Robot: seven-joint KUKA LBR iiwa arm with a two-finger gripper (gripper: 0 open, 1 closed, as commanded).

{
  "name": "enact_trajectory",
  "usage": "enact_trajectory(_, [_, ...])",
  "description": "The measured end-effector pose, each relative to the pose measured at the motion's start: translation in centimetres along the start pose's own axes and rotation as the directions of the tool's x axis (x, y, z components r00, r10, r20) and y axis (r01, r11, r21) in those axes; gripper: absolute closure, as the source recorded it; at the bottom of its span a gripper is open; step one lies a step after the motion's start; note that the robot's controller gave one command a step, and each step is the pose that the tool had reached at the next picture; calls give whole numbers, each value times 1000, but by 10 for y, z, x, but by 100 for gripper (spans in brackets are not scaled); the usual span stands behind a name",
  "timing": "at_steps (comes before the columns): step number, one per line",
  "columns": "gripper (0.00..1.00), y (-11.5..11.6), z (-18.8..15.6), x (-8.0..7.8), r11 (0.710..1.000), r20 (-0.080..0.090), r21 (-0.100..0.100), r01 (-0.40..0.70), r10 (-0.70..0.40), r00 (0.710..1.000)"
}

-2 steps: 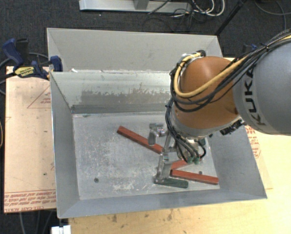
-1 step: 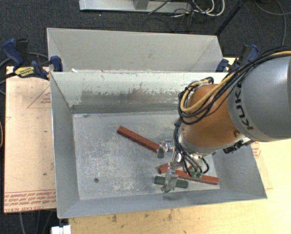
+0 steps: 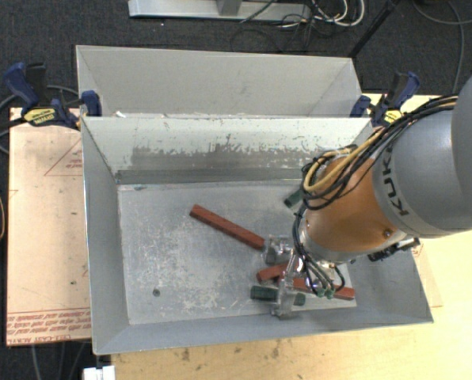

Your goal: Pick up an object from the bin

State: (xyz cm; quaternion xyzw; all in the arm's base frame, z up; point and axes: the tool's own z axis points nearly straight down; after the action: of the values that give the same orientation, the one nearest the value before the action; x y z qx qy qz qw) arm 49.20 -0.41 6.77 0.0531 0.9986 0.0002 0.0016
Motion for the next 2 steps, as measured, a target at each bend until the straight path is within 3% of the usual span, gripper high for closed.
enact_trajectory(1, [100,2,-2,1,1000,-4,-1,4,-4,1000])
enact_trajectory(2, [100,-12,-45,-4,1000,1,0,9,-9,1000])
